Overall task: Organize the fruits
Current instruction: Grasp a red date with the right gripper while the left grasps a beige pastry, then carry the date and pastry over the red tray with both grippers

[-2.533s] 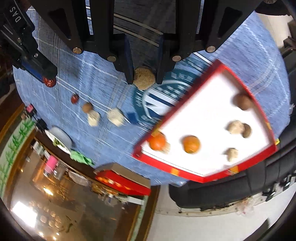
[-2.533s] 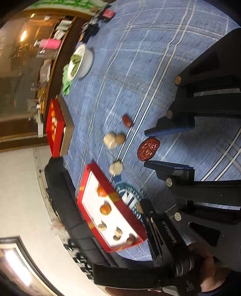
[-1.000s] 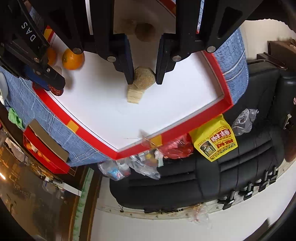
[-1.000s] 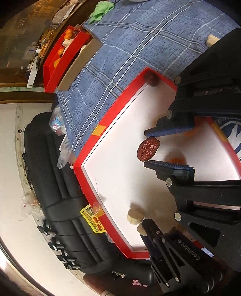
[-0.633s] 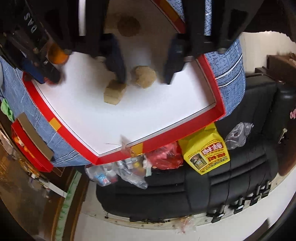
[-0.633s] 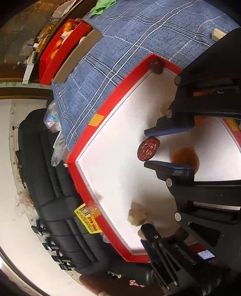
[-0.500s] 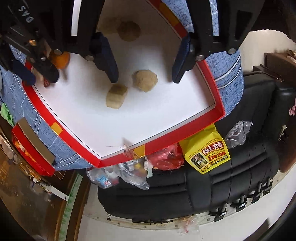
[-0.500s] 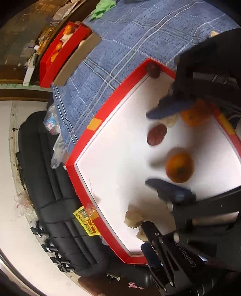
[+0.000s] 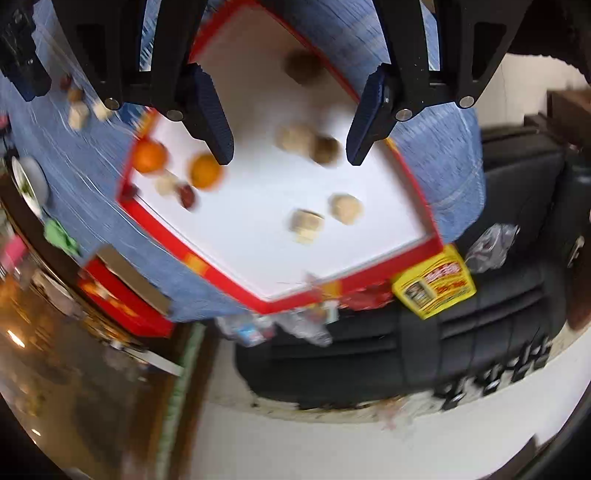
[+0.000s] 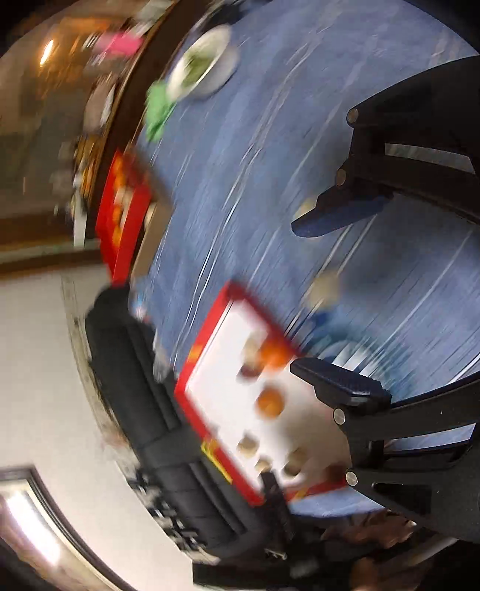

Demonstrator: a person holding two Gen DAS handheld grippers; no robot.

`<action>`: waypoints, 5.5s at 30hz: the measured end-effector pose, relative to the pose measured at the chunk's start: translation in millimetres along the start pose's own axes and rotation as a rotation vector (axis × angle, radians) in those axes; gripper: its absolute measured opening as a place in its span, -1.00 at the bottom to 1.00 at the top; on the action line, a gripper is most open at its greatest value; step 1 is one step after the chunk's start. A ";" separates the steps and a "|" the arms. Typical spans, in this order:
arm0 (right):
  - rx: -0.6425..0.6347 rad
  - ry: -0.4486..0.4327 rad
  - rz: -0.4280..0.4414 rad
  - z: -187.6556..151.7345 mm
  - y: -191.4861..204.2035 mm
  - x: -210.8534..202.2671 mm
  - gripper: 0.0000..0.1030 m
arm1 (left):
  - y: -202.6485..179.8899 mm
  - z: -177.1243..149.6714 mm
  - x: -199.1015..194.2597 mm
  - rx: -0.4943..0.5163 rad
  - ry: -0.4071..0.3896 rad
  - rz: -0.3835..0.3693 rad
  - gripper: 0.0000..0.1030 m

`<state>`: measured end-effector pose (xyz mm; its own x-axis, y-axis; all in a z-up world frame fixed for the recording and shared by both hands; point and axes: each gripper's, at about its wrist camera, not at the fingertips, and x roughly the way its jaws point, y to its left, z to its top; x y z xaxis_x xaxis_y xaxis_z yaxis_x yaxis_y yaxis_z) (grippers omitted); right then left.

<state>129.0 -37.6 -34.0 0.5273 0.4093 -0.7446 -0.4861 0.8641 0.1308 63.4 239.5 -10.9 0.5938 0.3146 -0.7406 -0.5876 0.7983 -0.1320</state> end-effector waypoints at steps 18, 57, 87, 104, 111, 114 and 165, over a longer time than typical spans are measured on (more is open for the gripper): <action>0.050 0.120 -0.086 -40.7 -76.9 7.7 0.28 | -105.5 -88.3 -13.2 0.309 0.067 -0.155 0.19; 0.060 0.093 -0.100 -41.6 -95.1 5.9 -0.58 | -187.6 -74.7 40.2 0.387 0.087 -0.185 -0.42; -0.008 0.144 -0.112 -67.0 -71.9 -6.8 -0.71 | -187.7 -84.4 14.9 0.417 0.062 -0.213 -0.43; 0.075 0.072 -0.089 -89.8 -88.9 -54.6 -0.71 | -191.0 -117.5 -30.4 0.462 0.053 -0.242 -0.43; 0.081 0.062 -0.095 -89.3 -87.0 -56.9 -0.71 | -186.5 -122.9 -34.5 0.465 0.051 -0.261 -0.43; 0.081 0.063 -0.098 -89.2 -87.2 -56.2 -0.71 | -187.1 -126.2 -32.6 0.469 0.061 -0.261 -0.43; -0.129 0.012 0.056 -35.2 43.6 -29.2 -0.70 | 9.4 -8.6 -13.4 0.072 -0.064 -0.080 -0.44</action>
<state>67.8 -22.2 -29.6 0.4885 0.4516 -0.7466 -0.6007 0.7947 0.0876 45.3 238.3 -7.9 0.6723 0.2786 -0.6859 -0.4971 0.8564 -0.1394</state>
